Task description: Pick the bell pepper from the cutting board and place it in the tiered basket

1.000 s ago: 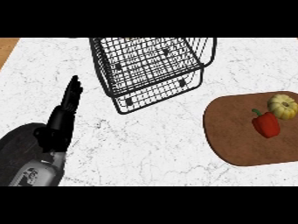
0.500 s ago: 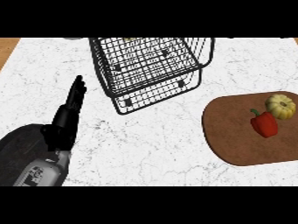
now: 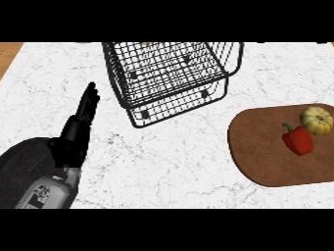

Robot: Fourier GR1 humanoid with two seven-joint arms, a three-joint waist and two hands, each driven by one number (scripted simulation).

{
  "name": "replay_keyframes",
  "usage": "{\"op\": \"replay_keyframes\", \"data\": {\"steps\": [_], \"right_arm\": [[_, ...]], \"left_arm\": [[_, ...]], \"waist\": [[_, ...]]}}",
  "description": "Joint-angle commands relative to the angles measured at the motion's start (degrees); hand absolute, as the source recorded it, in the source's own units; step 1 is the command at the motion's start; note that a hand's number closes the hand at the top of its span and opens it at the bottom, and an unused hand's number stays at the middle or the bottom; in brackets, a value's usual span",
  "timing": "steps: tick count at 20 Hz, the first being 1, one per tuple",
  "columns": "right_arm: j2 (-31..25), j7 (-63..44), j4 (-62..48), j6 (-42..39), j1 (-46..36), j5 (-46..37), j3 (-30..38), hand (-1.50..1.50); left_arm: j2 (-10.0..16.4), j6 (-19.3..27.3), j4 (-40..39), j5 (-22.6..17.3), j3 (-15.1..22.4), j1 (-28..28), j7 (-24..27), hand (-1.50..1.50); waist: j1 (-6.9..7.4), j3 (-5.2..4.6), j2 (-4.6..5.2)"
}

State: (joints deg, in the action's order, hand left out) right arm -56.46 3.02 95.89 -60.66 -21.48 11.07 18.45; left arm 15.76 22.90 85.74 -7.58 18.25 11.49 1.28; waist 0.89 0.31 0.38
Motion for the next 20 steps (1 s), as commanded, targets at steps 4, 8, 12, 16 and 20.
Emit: {"op": "replay_keyframes", "data": {"steps": [4,8,12,16,20], "right_arm": [[1.68,16.89,4.52,-3.20,5.39,-15.79,-1.54,-1.50],[-1.22,20.46,4.73,-0.46,7.04,-21.72,-6.11,-1.50],[-3.87,24.60,1.27,4.92,6.67,-28.50,-10.55,-1.50],[-7.59,31.43,-1.07,9.10,11.99,-31.61,-11.52,-1.50],[-8.28,32.51,-3.46,15.63,11.19,-36.65,-16.21,-1.50]], "left_arm": [[-0.62,0.24,0.88,1.17,0.09,-2.84,0.50,0.00],[0.02,-0.17,0.02,1.26,-2.04,-0.05,-0.82,0.00],[-1.92,-0.74,-2.40,1.84,-2.03,2.13,-0.61,0.00],[-2.71,0.26,-1.10,3.30,-1.07,-0.50,-0.67,0.00],[-0.96,-1.36,3.80,3.62,-1.22,-2.83,-2.49,0.00]], "waist": [[-0.40,-0.12,-0.21],[-0.43,-0.17,-0.15],[-0.43,-0.23,-0.08],[-0.81,-0.21,-0.26],[-0.18,-0.26,-0.33]]}}
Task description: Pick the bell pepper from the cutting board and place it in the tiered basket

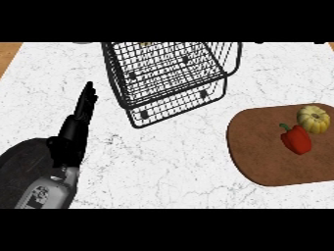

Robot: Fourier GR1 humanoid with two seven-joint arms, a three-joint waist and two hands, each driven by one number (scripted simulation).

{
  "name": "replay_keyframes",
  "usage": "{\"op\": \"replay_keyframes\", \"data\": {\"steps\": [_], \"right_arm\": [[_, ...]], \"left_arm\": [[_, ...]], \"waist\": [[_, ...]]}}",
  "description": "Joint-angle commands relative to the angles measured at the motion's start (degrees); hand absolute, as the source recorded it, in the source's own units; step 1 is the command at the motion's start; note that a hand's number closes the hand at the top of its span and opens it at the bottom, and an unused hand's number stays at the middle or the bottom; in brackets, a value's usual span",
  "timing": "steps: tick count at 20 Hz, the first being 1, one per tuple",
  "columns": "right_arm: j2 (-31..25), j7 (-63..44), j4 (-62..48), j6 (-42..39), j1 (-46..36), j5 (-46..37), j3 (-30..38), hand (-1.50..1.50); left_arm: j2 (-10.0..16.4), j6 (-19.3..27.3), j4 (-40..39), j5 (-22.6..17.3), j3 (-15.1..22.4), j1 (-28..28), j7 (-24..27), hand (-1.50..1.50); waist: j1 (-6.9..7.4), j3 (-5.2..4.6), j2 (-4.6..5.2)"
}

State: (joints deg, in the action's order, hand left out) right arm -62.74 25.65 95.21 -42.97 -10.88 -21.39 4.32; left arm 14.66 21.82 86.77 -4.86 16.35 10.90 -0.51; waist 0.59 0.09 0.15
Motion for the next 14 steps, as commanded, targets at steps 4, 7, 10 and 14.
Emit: {"op": "replay_keyframes", "data": {"steps": [4,7,10,14], "right_arm": [[-3.69,14.82,-6.84,3.36,-0.17,-7.09,-3.65,-1.50],[-3.42,15.59,-11.20,6.44,-3.22,-10.28,-5.74,-1.50],[-3.41,17.12,-9.51,9.26,-0.31,-11.42,-7.40,-1.50],[-0.01,18.95,-10.91,14.92,-3.60,-14.75,-11.35,-1.50]], "left_arm": [[-4.43,1.45,-3.20,3.00,1.25,2.11,0.02,0.00],[-0.38,-1.11,5.63,2.07,0.30,-4.23,-2.06,0.00],[-0.15,-2.19,4.60,1.75,-1.06,-4.16,-1.49,0.00],[-3.17,-1.31,-1.03,3.54,-1.35,1.13,-1.22,0.00]], "waist": [[-0.51,-0.06,0.04],[0.47,-0.06,-0.07],[-0.10,-0.07,-0.17],[0.00,-0.07,0.10]]}}
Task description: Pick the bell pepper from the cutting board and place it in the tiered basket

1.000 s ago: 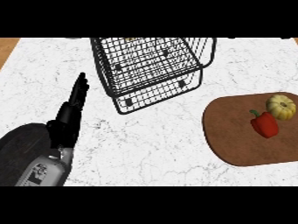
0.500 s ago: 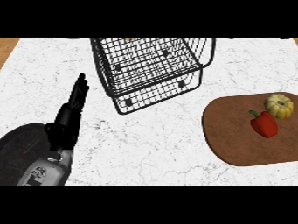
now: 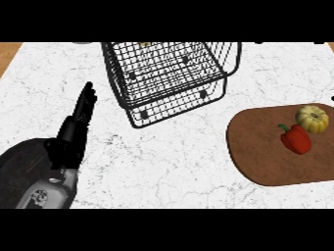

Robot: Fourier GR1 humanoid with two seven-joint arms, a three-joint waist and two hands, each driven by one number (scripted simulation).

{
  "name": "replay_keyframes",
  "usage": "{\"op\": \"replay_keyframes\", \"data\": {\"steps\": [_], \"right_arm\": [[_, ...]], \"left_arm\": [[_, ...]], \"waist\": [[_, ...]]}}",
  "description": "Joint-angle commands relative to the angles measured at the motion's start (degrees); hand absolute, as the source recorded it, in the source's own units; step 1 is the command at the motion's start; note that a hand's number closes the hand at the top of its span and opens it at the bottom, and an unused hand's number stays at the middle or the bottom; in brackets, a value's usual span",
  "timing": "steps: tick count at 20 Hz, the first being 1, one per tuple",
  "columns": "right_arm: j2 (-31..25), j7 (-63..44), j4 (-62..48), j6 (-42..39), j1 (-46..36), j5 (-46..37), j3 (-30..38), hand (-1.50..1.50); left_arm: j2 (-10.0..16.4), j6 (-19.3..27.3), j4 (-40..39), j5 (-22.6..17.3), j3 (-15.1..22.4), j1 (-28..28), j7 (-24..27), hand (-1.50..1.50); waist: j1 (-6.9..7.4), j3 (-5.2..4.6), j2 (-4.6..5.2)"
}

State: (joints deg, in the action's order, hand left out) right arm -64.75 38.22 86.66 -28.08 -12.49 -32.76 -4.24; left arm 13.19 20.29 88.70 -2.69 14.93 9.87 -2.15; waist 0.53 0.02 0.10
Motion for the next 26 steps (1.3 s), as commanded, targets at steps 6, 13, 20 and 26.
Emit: {"op": "replay_keyframes", "data": {"steps": [6,13,20,26], "right_arm": [[5.78,5.04,-3.32,1.54,-3.93,-7.14,-2.46,-1.50],[10.62,2.16,-10.04,2.94,-5.61,-11.19,-2.17,-1.50],[10.31,8.88,-17.11,2.76,-7.82,-13.50,-1.74,-1.50],[13.40,10.84,-22.38,4.98,-10.10,-15.37,-3.79,-1.50]], "left_arm": [[-0.56,-3.06,0.13,0.72,-2.71,-0.80,0.36,0.00],[-1.24,-4.19,1.39,2.04,-3.60,-1.63,0.45,0.00],[-3.90,-4.39,-1.47,3.06,-4.55,-0.15,-0.49,0.00],[-6.81,-2.38,1.49,6.47,-1.10,-5.31,2.32,0.00]], "waist": [[0.00,-0.02,-0.03],[0.21,-0.01,-0.01],[-0.19,-0.02,-0.03],[0.06,-0.01,-0.05]]}}
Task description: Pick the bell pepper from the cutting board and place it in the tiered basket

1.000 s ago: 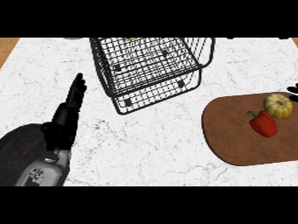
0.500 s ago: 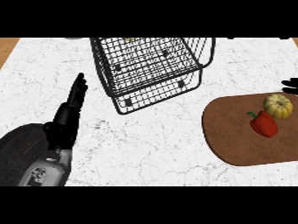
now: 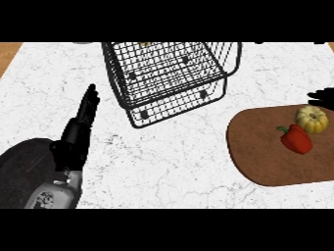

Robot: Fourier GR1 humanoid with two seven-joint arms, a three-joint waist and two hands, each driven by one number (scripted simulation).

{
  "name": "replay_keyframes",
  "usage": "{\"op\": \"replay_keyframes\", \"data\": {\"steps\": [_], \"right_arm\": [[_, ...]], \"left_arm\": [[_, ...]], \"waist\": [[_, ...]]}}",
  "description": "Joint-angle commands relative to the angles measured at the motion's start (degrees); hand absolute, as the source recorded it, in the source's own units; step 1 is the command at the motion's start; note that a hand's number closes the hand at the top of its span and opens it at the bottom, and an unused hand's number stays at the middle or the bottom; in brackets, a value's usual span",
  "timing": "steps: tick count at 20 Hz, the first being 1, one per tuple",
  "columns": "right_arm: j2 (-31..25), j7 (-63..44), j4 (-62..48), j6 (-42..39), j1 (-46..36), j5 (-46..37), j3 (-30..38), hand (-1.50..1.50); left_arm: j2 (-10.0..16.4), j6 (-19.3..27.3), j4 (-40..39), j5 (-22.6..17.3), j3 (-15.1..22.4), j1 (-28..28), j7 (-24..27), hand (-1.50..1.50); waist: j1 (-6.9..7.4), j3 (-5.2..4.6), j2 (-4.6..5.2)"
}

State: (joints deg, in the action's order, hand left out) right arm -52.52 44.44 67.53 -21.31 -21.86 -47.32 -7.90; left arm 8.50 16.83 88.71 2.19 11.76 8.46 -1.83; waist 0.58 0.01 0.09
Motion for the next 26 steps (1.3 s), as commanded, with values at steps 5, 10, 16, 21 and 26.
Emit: {"op": "replay_keyframes", "data": {"steps": [5,10,16,21,26], "right_arm": [[3.59,4.78,-5.24,-1.95,-3.13,-2.62,-1.02,-1.50],[4.32,2.46,-3.30,-3.96,-2.53,-3.77,-1.72,-1.50],[6.65,0.83,-1.06,-3.73,-0.16,-5.21,-2.37,-1.50],[5.13,2.55,-2.58,-4.22,-0.90,-6.97,-0.75,-1.50],[9.96,1.08,-5.11,-2.27,-0.91,-8.56,-1.12,-1.50]], "left_arm": [[-1.47,-0.09,1.37,2.00,0.25,-2.42,-0.20,0.00],[-1.06,-1.25,0.20,2.13,-2.04,0.37,-1.29,0.00],[-0.68,-3.64,-0.92,1.21,-3.98,-0.90,1.22,0.00],[-3.71,-1.96,0.90,3.55,-2.10,-0.15,-2.65,0.00],[-3.19,-4.60,-4.54,2.03,-5.35,1.92,2.81,0.00]], "waist": [[0.09,0.00,0.00],[-0.16,-0.01,-0.03],[-0.36,-0.02,-0.07],[-0.37,-0.01,-0.08],[-0.45,-0.02,-0.01]]}}
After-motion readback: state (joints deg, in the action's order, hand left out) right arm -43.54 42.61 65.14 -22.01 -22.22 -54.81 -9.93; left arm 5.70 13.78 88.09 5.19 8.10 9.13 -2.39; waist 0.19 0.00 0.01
